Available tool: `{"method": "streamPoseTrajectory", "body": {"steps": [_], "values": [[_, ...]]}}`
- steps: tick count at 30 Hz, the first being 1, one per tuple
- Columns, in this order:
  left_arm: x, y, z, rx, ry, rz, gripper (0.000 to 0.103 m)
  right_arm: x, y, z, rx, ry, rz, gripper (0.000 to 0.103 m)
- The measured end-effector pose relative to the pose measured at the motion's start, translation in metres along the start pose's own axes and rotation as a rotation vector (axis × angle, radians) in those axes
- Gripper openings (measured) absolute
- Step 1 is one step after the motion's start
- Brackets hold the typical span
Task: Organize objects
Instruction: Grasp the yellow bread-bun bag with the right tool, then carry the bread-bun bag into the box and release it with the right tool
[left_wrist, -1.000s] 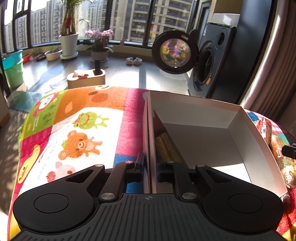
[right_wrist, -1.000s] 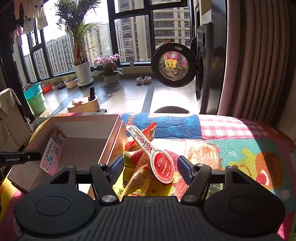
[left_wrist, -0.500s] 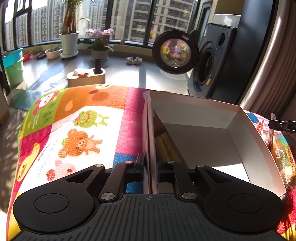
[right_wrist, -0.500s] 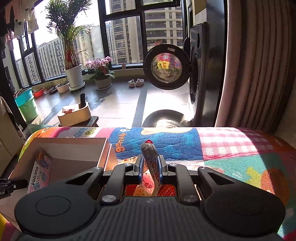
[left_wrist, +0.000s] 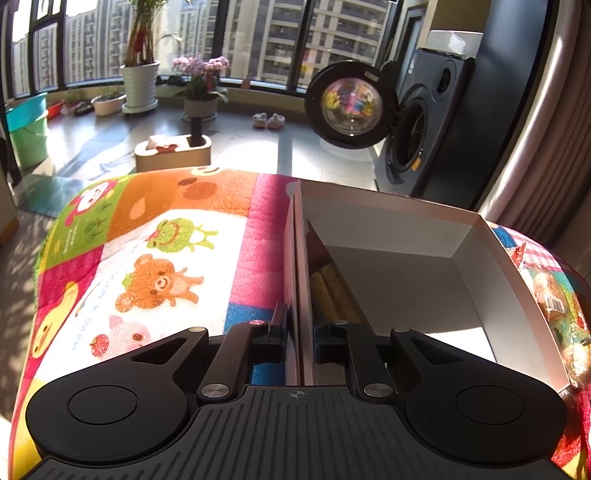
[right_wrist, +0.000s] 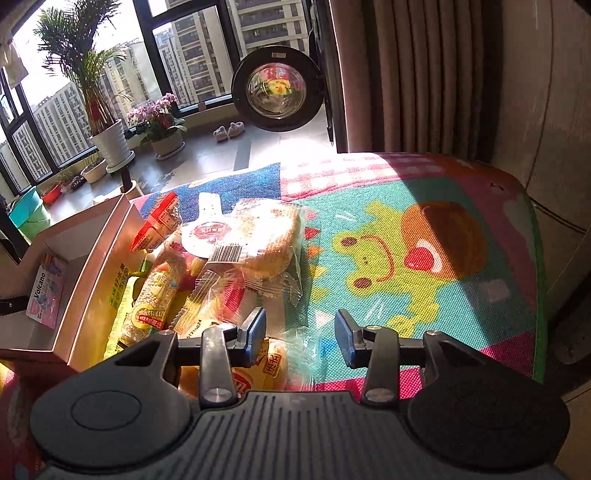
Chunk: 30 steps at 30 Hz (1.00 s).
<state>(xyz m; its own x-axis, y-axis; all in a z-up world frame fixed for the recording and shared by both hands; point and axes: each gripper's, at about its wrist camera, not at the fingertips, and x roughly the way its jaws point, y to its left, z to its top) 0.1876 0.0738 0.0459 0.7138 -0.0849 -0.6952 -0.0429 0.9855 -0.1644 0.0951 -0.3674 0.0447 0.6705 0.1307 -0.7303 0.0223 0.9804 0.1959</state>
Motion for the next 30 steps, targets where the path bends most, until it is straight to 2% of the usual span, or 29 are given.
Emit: {"method": "streamPoseTrajectory", "body": {"steps": [3, 4, 6, 10, 13, 17, 23, 26, 30], "values": [[-0.001, 0.000, 0.000, 0.001, 0.000, 0.002, 0.014, -0.013, -0.001, -0.012, 0.012, 0.025, 0.050, 0.052], [0.000, 0.000, 0.000, 0.001, 0.000, 0.002, 0.014, -0.017, -0.001, -0.015, 0.021, 0.027, 0.080, 0.059], [0.000, -0.001, -0.001, 0.001, 0.000, 0.003, 0.014, -0.029, 0.000, -0.022, 0.019, 0.016, 0.130, 0.062], [-0.001, -0.001, -0.001, 0.004, 0.000, 0.006, 0.014, -0.050, 0.021, -0.029, -0.118, -0.054, 0.144, 0.073], [-0.001, -0.001, -0.001, 0.004, 0.000, 0.005, 0.014, -0.061, 0.046, -0.037, -0.272, -0.068, 0.177, 0.082], [-0.001, -0.001, -0.001, 0.002, 0.000, 0.005, 0.014, -0.063, 0.076, -0.059, -0.480, -0.065, 0.146, 0.084], [-0.001, 0.000, -0.001, 0.003, 0.000, 0.005, 0.014, -0.049, 0.067, -0.063, -0.404, -0.004, 0.107, 0.086], [-0.001, -0.001, -0.001, 0.001, 0.000, 0.004, 0.014, -0.048, 0.063, -0.068, -0.372, 0.040, 0.134, 0.090], [-0.001, -0.001, -0.001, -0.001, -0.001, 0.004, 0.014, -0.050, 0.083, -0.082, -0.442, 0.055, 0.132, 0.093]]}}
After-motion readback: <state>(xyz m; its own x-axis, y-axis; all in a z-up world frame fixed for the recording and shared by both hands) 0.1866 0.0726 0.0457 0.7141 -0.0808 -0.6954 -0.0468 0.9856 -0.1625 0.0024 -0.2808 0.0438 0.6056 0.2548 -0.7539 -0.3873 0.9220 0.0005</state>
